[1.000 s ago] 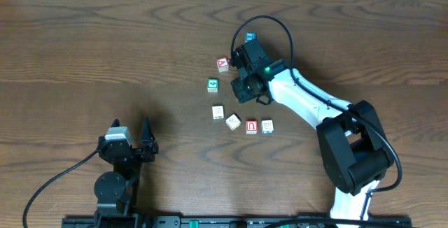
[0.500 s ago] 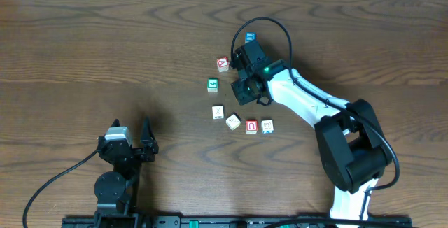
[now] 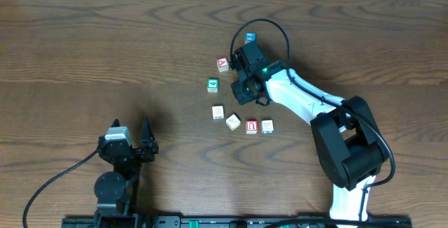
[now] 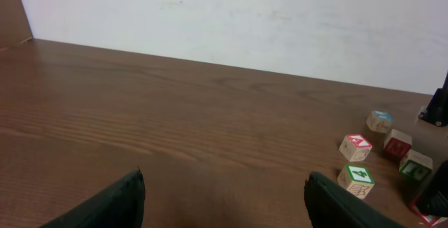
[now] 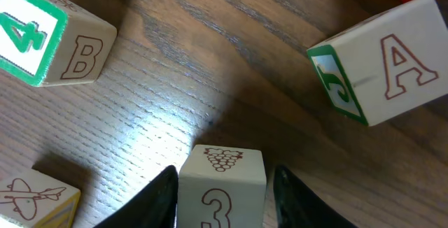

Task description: Lift 5 blocks

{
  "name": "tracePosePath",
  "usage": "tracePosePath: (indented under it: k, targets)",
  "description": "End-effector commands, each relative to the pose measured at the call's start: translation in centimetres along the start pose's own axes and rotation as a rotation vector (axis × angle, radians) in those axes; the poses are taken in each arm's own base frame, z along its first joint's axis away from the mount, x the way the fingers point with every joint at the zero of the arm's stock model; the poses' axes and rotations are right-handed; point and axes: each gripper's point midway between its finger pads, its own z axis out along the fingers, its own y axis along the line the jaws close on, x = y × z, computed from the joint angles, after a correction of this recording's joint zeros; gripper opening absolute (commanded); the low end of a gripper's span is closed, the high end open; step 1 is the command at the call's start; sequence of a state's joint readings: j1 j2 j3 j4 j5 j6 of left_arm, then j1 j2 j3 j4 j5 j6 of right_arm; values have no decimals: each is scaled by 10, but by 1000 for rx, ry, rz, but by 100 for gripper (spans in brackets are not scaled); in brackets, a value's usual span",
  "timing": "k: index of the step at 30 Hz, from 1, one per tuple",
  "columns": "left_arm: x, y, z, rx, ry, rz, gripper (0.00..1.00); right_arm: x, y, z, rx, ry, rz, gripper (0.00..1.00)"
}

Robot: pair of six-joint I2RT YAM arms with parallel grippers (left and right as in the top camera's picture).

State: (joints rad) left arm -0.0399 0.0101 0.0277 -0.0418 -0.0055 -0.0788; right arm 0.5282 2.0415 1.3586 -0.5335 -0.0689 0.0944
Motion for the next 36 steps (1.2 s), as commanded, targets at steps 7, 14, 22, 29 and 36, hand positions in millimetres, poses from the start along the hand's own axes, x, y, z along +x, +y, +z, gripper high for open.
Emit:
tracePosePath:
  k: [7, 14, 22, 29, 36]
  targets:
    - [17, 5, 1, -18, 47, -2, 73, -7, -3, -3, 12, -15, 1, 20]
    - [17, 5, 1, -18, 47, -2, 73, -31, -7, -74, 72, -49, 11, 13]
    - [17, 5, 1, -18, 47, -2, 73, 1, -56, -190, 332, -66, 120, 8]
    - [17, 5, 1, -18, 47, -2, 73, 56, -86, -194, 303, -57, 321, 11]
    - [17, 5, 1, -18, 47, -2, 74, 94, -73, -116, 171, -56, 361, 18]
